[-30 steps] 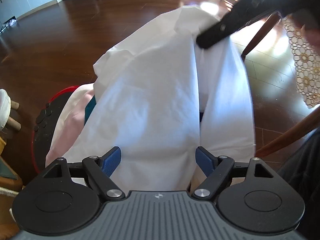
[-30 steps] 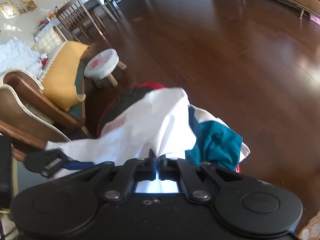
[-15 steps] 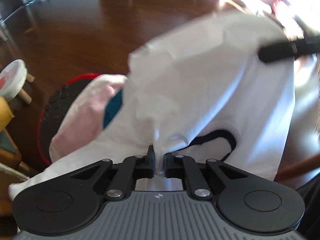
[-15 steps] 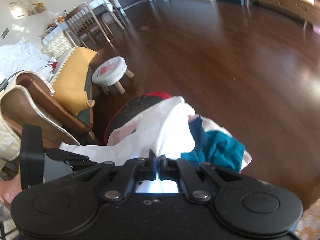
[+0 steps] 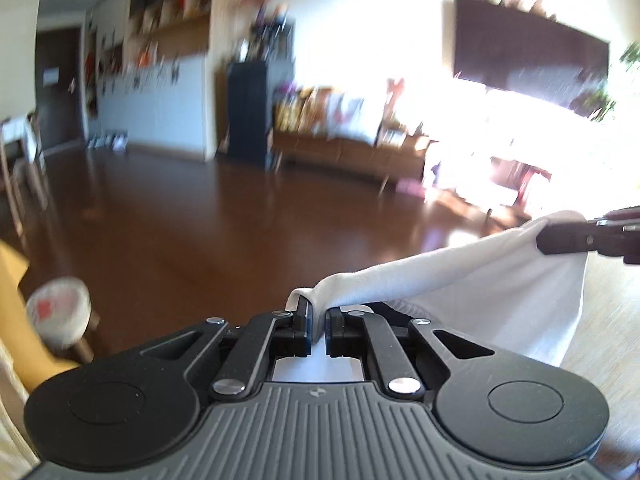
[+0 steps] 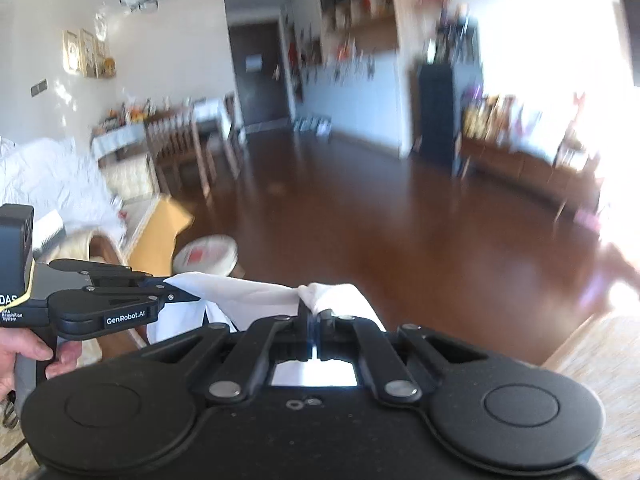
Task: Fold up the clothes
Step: 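Carry the white T-shirt with both grippers and lay it on the round table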
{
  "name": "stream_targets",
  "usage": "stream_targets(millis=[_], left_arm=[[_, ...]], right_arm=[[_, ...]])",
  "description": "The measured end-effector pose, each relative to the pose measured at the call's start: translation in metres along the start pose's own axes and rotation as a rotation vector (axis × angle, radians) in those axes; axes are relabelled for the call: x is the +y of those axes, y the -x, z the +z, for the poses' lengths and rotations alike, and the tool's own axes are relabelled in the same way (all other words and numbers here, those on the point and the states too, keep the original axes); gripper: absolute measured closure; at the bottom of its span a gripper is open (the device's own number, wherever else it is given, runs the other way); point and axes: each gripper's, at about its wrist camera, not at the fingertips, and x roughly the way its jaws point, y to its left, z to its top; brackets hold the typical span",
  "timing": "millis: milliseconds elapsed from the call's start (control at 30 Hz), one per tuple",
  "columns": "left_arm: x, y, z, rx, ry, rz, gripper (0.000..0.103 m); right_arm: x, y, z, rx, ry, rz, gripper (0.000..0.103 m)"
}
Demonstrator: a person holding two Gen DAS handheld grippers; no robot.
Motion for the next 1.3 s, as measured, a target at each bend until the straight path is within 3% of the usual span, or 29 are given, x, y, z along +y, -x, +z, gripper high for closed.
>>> stream_targets(millis=[200, 367, 500, 667, 767, 833, 900, 1000, 1067, 1200, 1300], left_arm=[[-0.074, 0.047, 0.055, -0.170, -0.080, -0.141, 0.098], [-0.149, 0.059, 0.066, -0.218, -0.173, -0.282, 0.098], [-0.209, 0.047, 0.049, -0.192, -0.229, -0.402, 0.098], [-0.296, 0.035, 0.015, -0.099, -0.292, -0.550, 0.098], [-0.354, 0.023, -0.015, -0.061, -0.409, -0.591, 0.098], [-0.386, 0.007, -0.032, -0.040, -0.484, -0.597, 0.098], [-0.413, -0.028, -0.050, 0.037, -0.507, -0.620, 0.098], [-0.434, -0.061, -0.067, 0.080, -0.549, -0.617, 0.098], [-0.440, -0.082, -0.061, 0.110, -0.567, -0.611, 0.098], [-0.460, -0.136, -0.062, 0.148, -0.612, -0.583, 0.098], [-0.459, -0.165, -0.035, 0.176, -0.640, -0.558, 0.098]], right_arm=[[-0.012, 0.106, 0.027, -0.157, 0.062, -0.163, 0.000], [-0.028, 0.185, 0.017, -0.190, 0.088, -0.320, 0.000], [-0.050, 0.230, -0.009, -0.150, 0.078, -0.445, 0.000], [-0.097, 0.266, -0.057, -0.075, 0.013, -0.575, 0.000], [-0.127, 0.287, -0.087, -0.028, -0.029, -0.651, 0.000], [-0.153, 0.292, -0.111, 0.003, -0.084, -0.678, 0.000], [-0.183, 0.289, -0.136, 0.035, -0.150, -0.691, 0.000], [-0.221, 0.266, -0.168, 0.095, -0.209, -0.695, 0.000], [-0.248, 0.261, -0.183, 0.106, -0.260, -0.685, 0.000], [-0.289, 0.251, -0.187, 0.121, -0.328, -0.661, 0.000], [-0.315, 0.231, -0.178, 0.143, -0.331, -0.658, 0.000]])
